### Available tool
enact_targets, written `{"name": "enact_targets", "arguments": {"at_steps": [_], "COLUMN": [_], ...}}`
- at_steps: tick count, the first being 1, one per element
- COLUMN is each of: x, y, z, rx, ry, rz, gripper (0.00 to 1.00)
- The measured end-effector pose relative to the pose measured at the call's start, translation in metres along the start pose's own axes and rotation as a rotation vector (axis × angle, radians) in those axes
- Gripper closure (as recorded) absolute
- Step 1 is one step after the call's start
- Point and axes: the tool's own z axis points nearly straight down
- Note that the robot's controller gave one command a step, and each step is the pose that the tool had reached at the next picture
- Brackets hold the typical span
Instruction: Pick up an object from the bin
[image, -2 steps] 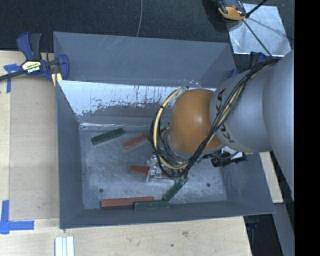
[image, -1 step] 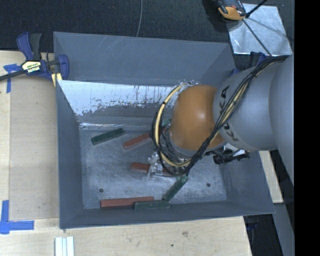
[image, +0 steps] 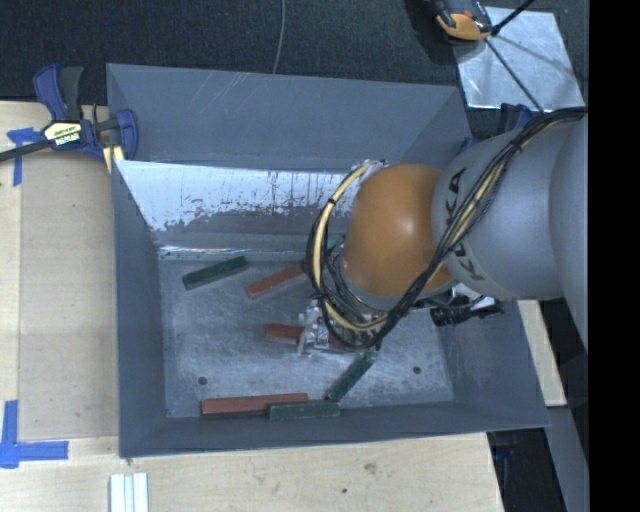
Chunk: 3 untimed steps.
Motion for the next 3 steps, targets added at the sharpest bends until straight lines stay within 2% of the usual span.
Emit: {"name": "enact_targets", "arguments": {"at_steps": [1, 3], "x": [0.0, -0.001], "y": [0.0, 0.0], "z": [-0.027, -0.049], "rx": [0.0, -0.002], "ry": [0.001, -0.006], "rz": [-0.001, 0.0], "gripper": [1.0, 1.0]}}
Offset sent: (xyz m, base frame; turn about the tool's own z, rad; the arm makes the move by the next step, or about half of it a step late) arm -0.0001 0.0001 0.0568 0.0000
